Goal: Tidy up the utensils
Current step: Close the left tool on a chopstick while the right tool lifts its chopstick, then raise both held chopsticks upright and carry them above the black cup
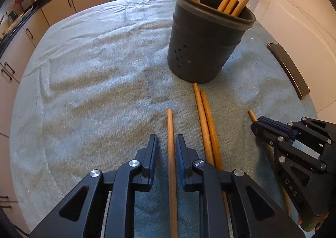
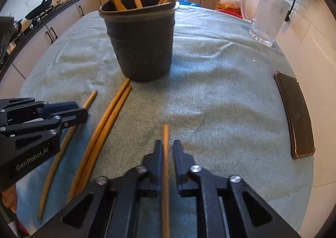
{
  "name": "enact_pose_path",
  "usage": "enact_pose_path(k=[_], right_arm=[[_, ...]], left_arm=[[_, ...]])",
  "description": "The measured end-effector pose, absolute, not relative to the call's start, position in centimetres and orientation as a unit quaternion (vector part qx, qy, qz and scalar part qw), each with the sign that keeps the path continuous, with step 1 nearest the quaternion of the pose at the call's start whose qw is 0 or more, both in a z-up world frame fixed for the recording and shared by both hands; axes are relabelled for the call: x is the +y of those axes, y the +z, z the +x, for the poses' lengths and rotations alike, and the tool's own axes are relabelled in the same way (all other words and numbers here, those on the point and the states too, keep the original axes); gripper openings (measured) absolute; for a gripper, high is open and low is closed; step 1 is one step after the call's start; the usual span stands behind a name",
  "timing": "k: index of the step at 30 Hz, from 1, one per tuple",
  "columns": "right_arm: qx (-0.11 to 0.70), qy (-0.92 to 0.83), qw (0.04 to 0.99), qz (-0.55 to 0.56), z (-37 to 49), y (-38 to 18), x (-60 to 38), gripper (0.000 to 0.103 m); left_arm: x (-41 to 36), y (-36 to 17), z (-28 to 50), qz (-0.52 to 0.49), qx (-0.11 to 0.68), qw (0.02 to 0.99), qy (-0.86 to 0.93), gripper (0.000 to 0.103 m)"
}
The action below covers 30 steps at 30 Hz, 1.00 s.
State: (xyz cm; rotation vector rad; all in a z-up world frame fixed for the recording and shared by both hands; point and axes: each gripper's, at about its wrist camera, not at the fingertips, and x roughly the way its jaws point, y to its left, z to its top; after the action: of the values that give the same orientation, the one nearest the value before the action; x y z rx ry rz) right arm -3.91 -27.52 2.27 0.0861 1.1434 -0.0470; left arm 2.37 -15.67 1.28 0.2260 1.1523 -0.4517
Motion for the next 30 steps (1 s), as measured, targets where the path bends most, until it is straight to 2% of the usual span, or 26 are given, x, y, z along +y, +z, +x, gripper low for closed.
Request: enact_pose_path(k=[1,4,19,30], right_arm=[[0.540,-0.022,0.840,0.043,-3.8,2.3,-27.6,0.006],[0.528,-0.012,0.845,0.085,-3.8,2.9,-28.6,0.006],[0.385,-0.002,0.917,0.106,-12.2,13.3,-28.7,0.006],[0.328,0.005,0.938,0.109,-17.0,16.8,-28.2,0.006]], left_arm=[[-15.5,1.3,2.5,0.097,0.541,0.807,-0.215,0.005],[-14.9,2.1,2.2,0.069,0.537,0.813,-0.214,0.005],[-9.4,14.3,-7.6,0.067,0.376,0.896,-0.225,0.005],[-8.2,17.1,-13.8,0.080,0.320,0.914,-0.234,0.005]])
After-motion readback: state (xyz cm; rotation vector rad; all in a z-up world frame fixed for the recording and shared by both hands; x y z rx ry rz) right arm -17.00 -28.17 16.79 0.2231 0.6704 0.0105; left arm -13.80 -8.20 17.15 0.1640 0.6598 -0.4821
